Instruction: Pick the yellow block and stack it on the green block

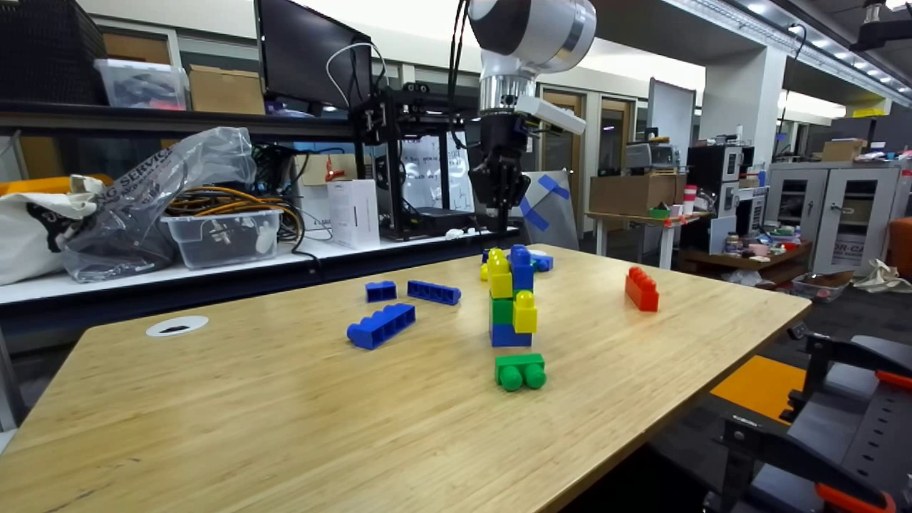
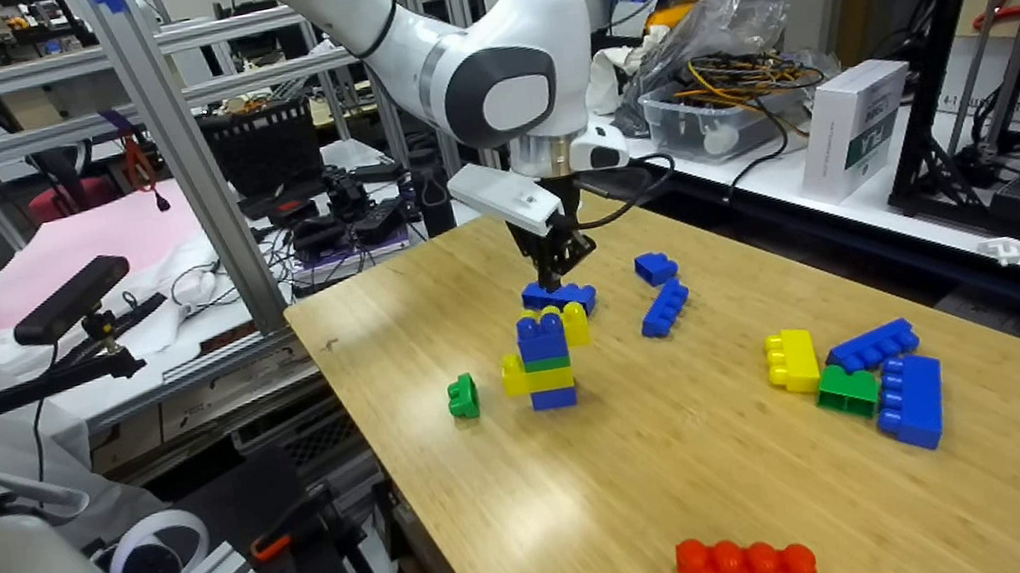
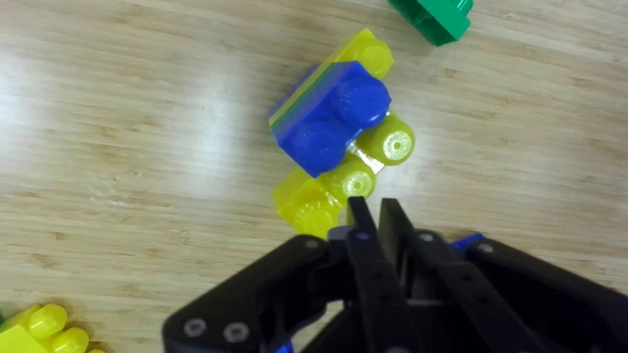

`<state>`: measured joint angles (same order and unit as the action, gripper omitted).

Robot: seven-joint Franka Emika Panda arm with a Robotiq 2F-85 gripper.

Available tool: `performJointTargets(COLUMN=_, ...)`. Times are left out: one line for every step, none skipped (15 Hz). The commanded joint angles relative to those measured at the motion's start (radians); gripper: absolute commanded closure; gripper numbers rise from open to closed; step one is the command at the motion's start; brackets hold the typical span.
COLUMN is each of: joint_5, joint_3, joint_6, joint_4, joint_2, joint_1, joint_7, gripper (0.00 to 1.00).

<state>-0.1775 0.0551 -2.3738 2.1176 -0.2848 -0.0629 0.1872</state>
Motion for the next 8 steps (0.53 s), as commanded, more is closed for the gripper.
performJointTargets(joint_5=0.029, joint_3=0.013, joint_6=-0.002, joint_4=-0.021, joint_2=-0.031, joint_1=0.014, joint_7=0.002, gripper=1.0)
performJointTargets(joint_5=0.032, joint_3=0.013, joint_6=-0.001, joint_4=-0.024, joint_2=-0.037, joint_1=0.014, joint_7=0.002, gripper=1.0)
performJointTargets(joint_5=0.031, joint_3=0.014, joint_6=0.001, joint_4=-0.026, joint_2=-0.043, joint_1=0.015, joint_7=0.004, gripper=1.0)
performJointTargets(joint_5=0.033, joint_3=0.015, joint_6=0.0, joint_4=-0.027, joint_2=-0.05, joint_1=0.014, joint_7=0.003, gripper=1.0)
performJointTargets(joint_5=0.032, joint_3=0.016, joint_6=0.003, joint_4=-0.03, joint_2=-0.056, joint_1=0.014, joint_7=0.003, gripper=1.0)
performJointTargets(joint_5=0.034, joint_3=0.016, joint_6=-0.001, joint_4=-0.03, joint_2=-0.062, joint_1=0.014, joint_7=0.004, gripper=1.0)
performJointTargets(joint_5=0.036, joint_3=0.017, joint_6=0.0, joint_4=-0.032, joint_2=-0.069, joint_1=0.013, joint_7=0.002, gripper=1.0)
performJointTargets(joint_5=0.037, joint_3=0.018, joint_6=0.0, joint_4=-0.033, joint_2=-0.073, joint_1=0.012, joint_7=-0.001, gripper=1.0)
